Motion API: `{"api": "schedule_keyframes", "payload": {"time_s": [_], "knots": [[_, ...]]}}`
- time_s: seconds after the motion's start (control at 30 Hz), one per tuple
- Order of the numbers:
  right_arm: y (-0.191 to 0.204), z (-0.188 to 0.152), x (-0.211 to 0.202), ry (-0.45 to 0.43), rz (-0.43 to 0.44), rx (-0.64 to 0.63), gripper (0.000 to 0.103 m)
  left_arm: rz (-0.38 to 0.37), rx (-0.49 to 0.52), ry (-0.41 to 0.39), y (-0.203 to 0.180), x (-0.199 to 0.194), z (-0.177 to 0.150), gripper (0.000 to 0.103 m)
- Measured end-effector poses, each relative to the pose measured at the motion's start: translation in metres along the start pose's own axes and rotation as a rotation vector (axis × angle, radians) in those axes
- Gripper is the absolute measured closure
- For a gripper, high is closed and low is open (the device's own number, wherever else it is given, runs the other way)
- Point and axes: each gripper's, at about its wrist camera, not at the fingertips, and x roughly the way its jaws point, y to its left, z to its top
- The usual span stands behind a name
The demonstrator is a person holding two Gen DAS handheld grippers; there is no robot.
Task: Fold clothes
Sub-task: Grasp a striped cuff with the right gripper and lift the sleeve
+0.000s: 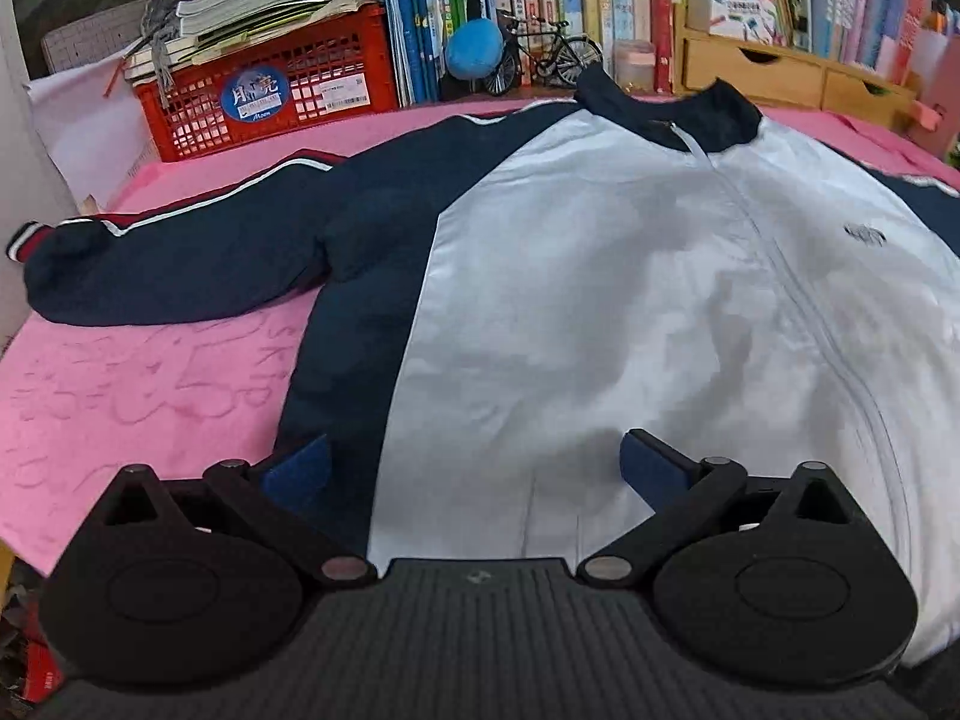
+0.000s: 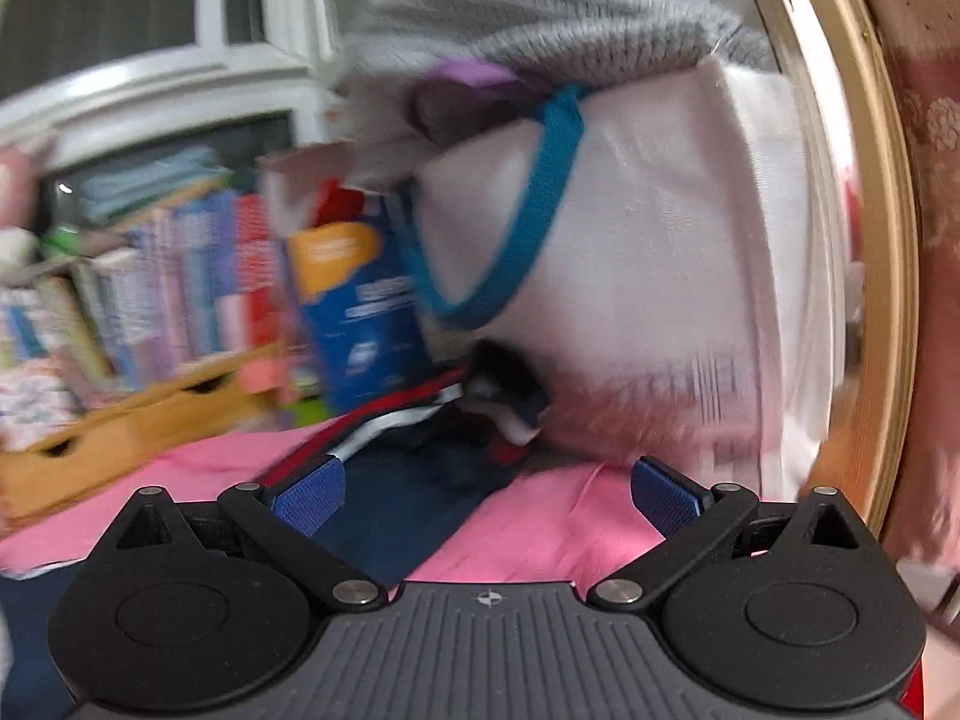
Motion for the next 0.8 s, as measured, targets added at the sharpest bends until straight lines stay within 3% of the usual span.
{"api": "schedule_keyframes", "payload": {"time_s": [0.07, 0.23, 0.27, 0.3, 0.33, 0.37, 0.47, 0.53, 0.63, 0.8], "knots": [[0.004, 0.006, 0.031, 0.054, -0.026, -0.061, 0.021, -0.011, -0.017, -0.006, 0.002, 0.005, 0.002, 0.0], [0.021, 0.012, 0.1, 0.22, -0.036, -0.114, 0.023, -0.053, -0.051, -0.04, 0.009, 0.011, 0.001, 0.0], [0.028, 0.012, 0.108, 0.239, -0.056, -0.127, 0.025, -0.056, -0.042, -0.053, 0.009, 0.011, -0.001, 0.0], [0.033, 0.011, 0.114, 0.252, -0.057, -0.129, 0.034, -0.063, -0.039, -0.061, 0.009, 0.011, -0.001, 0.0], [0.035, 0.012, 0.119, 0.253, -0.057, -0.12, 0.062, -0.072, -0.035, -0.067, 0.011, 0.012, -0.001, 0.0], [0.035, 0.014, 0.122, 0.246, -0.074, -0.106, 0.079, -0.081, -0.028, -0.073, 0.011, 0.013, -0.001, 0.0], [0.044, 0.021, 0.111, 0.207, -0.073, -0.094, 0.084, -0.096, -0.015, -0.105, 0.012, 0.014, -0.003, 0.0], [0.067, 0.025, 0.087, 0.14, -0.043, -0.164, 0.084, -0.1, -0.014, -0.132, 0.012, 0.016, -0.004, 0.0], [0.126, 0.03, 0.036, 0.053, 0.099, -0.282, 0.084, -0.112, -0.009, -0.155, 0.013, 0.017, -0.004, 0.0], [0.276, -0.003, -0.071, 0.027, 0.532, -0.508, 0.084, -0.137, 0.002, -0.186, 0.016, 0.015, -0.009, 0.0]]}}
